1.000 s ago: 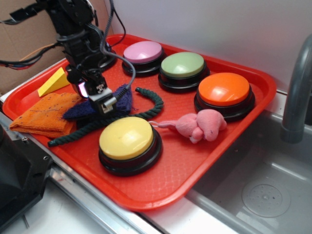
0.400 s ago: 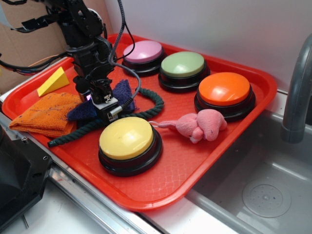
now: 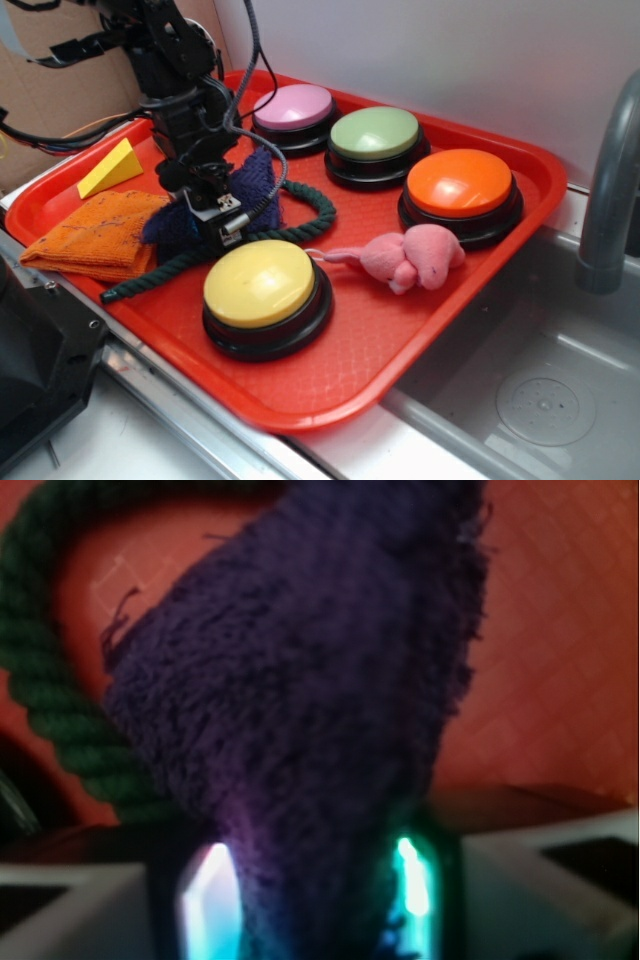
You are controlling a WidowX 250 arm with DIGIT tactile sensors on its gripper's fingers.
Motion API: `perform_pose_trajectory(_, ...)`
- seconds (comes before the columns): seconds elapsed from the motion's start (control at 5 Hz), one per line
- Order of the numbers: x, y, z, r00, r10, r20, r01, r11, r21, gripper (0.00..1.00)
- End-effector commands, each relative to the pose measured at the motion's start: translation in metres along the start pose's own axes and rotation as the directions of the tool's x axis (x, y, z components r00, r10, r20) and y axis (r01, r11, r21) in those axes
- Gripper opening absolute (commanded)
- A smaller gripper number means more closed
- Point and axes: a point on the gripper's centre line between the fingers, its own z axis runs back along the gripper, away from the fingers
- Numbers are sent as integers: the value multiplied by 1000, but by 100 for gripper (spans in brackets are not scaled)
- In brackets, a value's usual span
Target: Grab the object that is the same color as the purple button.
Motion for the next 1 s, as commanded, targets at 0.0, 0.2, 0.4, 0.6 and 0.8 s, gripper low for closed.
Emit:
perform_pose_trajectory(0.0,19,-4,53,992,82,91,-82,997,-4,0)
perform_pose_trajectory(0.2,27,-19,85,988,115,105,-120,991,51,0)
perform_pose_trajectory(0.4,28,-32,114,985,121,126,-127,991,42,0)
perform_pose_trajectory(0.6,22,-43,144,970,189,155,-204,975,88,0)
perform_pose_trajectory(0.8,18,-38,148,961,244,130,-258,960,104,0)
